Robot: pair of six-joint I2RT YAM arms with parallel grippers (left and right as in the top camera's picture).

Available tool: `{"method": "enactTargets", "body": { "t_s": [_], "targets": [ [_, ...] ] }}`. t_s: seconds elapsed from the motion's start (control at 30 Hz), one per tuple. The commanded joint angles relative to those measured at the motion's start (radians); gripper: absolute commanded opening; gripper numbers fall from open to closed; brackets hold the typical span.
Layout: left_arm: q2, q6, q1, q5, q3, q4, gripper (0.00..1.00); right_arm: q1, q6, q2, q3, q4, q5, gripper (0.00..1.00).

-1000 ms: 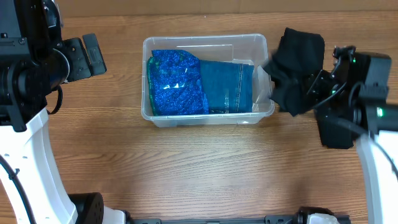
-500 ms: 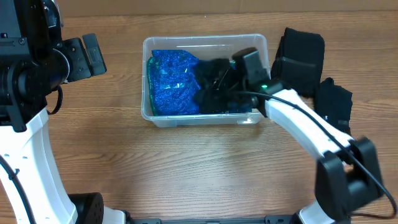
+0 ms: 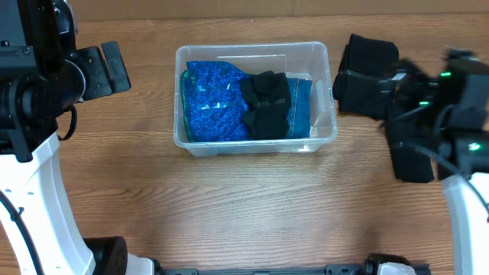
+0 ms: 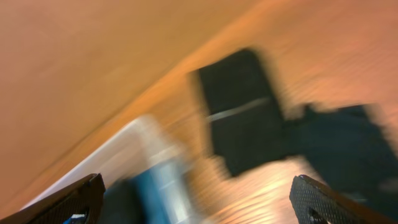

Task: Pack container
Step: 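Reach the right gripper back and grasp the second black garment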

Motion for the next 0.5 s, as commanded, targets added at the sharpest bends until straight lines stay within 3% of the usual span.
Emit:
{"method": "enactTargets", "body": {
  "t_s": [0.0, 0.07, 0.17, 0.47],
  "targets": [
    [-0.010, 0.023, 0.004, -0.012, -0.004, 0.002, 1.00, -0.209, -0.019, 0.152, -0.006, -0.005, 0.021, 1.00],
    [-0.010, 0.023, 0.004, -0.012, -0.004, 0.002, 1.00, -0.336, -0.085, 0.314, -0.006, -0.008, 0.021, 1.00],
    [-0.010, 0.023, 0.004, -0.012, -0.004, 0.002, 1.00, -0.411, -0.264, 0.495, -0.006, 0.003, -0.019, 1.00],
    [-0.010, 0.023, 0.004, -0.012, -0.004, 0.002, 1.00, -0.409, -0.476, 0.771, -0.024, -0.003, -0.309, 0.97]
  ]
}}
